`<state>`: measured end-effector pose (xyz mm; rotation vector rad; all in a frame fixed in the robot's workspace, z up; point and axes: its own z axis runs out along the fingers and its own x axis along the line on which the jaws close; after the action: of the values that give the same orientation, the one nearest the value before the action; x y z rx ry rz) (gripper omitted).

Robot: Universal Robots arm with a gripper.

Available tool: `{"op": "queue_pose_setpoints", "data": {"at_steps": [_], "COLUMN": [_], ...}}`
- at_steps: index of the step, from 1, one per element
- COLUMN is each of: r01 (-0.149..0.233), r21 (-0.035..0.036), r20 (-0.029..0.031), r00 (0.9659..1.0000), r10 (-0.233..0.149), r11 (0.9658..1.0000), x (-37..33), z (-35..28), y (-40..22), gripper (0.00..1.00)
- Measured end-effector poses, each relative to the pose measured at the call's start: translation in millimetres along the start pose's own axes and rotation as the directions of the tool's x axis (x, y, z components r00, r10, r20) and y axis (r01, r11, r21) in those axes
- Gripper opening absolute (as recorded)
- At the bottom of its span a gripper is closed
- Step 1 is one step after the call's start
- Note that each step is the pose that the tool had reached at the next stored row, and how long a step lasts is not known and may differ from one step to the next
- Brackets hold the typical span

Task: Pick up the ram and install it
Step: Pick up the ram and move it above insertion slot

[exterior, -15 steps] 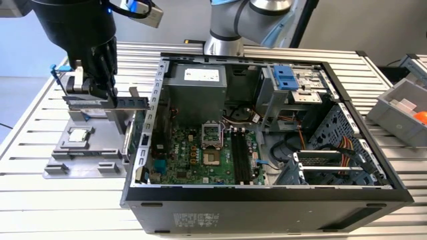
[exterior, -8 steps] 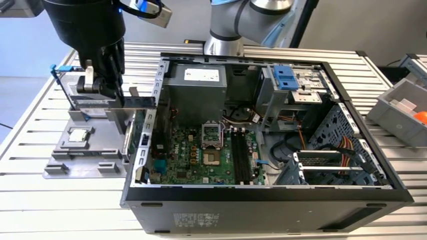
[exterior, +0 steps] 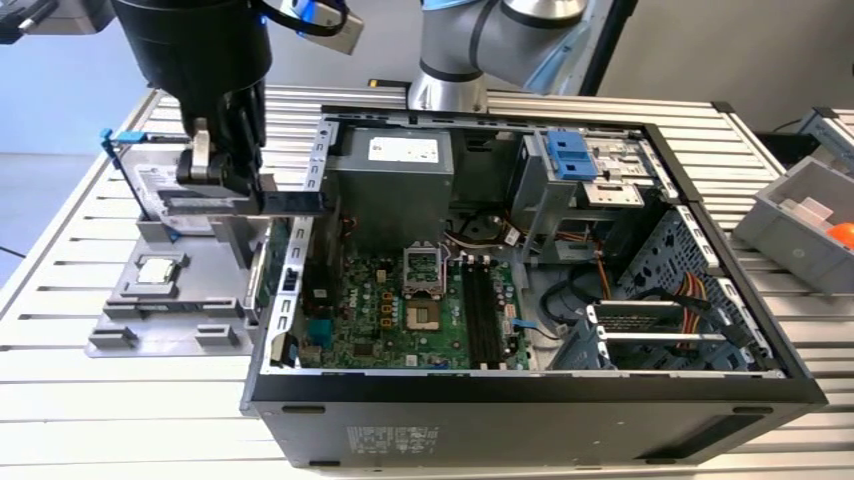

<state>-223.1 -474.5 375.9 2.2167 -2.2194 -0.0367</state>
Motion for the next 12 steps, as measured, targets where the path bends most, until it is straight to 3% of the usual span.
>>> {"op": "queue_pose_setpoints", "data": {"at_steps": [12], "r01": [0.0], "r21": [-0.0001], "r20": [-0.0002], "r00": [1.0], "r10": [0.0], "r11": [1.0], "x": [-2.1], "z": [-0.5], "y": [-20.3], "gripper": [0.0]}}
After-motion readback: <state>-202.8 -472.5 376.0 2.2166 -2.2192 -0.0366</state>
